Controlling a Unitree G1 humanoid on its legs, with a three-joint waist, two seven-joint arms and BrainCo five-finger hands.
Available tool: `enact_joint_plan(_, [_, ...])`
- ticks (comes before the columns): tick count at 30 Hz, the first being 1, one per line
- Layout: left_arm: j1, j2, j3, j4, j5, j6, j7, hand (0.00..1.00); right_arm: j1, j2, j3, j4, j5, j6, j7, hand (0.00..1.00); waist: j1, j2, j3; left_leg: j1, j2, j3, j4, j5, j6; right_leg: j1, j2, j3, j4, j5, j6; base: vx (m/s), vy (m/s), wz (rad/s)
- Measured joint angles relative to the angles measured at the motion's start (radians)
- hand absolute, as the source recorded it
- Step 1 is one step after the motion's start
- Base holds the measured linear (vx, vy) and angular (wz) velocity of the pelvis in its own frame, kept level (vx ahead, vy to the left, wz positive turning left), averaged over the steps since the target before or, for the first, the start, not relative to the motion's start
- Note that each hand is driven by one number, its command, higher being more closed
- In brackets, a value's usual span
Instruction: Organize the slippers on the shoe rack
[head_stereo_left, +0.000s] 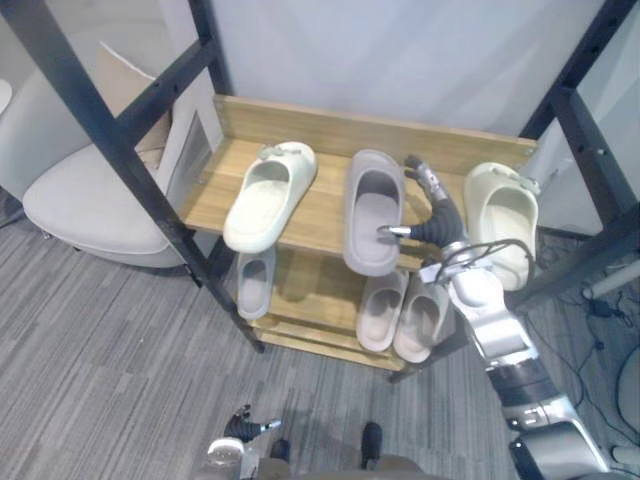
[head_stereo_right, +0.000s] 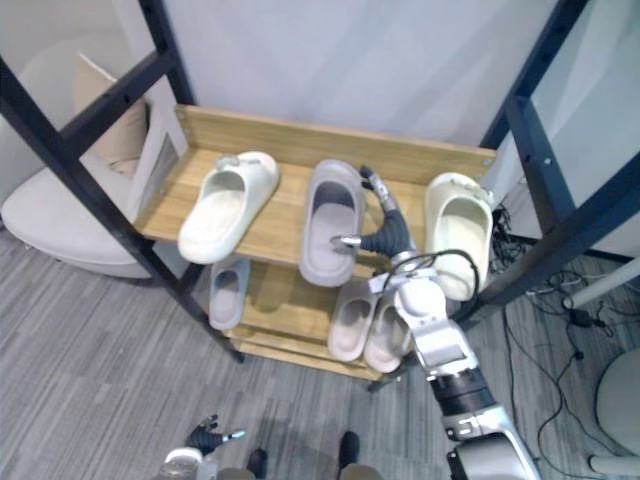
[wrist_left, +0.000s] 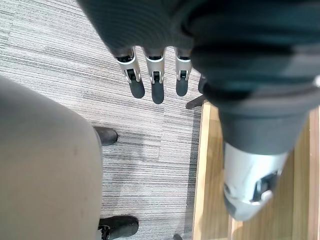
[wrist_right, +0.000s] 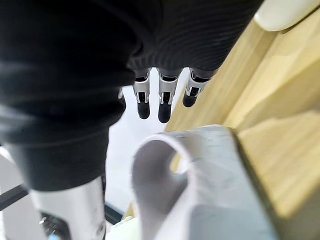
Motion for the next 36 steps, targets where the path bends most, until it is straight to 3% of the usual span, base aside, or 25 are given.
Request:
enact_joint_plan(5, [0.000,0.000,0.000,-0.002,-0.001,0.000,-0.001,0.00,-0.022,-0.003,0.002,0.022,0.003,0.006,-0.001,0.00,0.004,0.001,0.000,-0.001,0.000,0.000,-0.001,0.000,0.000,0.000,0.000,-0.001,-0.003,0.001,0.000,0.00,0.000,0.00])
enact_joint_plan(24, [-0.001,0.002,-0.001,-0.006,-0.047,-0.002,-0.006,0.00,-0.364,-0.046,0.062,0.421,0.004,0.060,-0.022,0.00,0.027,0.000,0.000,-0.011,-0.003,0.004,-0.014,0.001,0.000,-0.025,-0.002,0.003,-0.004,0.001,-0.001,0.00,0.000,-0.01])
enact_joint_plan(25, [-0.001,0.003,-0.001,-0.006,-0.052,-0.002,-0.009,0.00,-0.385,-0.046,0.075,0.445,0.004,0.061,-0.019,1.00,0.027,-0.001,0.001,-0.015,-0.004,0.004,-0.014,0.001,0.000,-0.027,-0.003,0.003,-0.004,0.001,-0.001,-0.04,0.002,0.01])
enact_joint_plan(36, [-0.001,0.010,-0.001,-0.006,-0.080,-0.010,-0.023,0.00,-0.483,-0.051,0.122,0.560,0.053,0.050,0.022,1.00,0.032,-0.009,0.007,-0.020,0.000,0.010,-0.014,0.001,0.000,-0.031,0.002,0.011,-0.004,0.004,-0.004,-0.01,-0.001,-0.01])
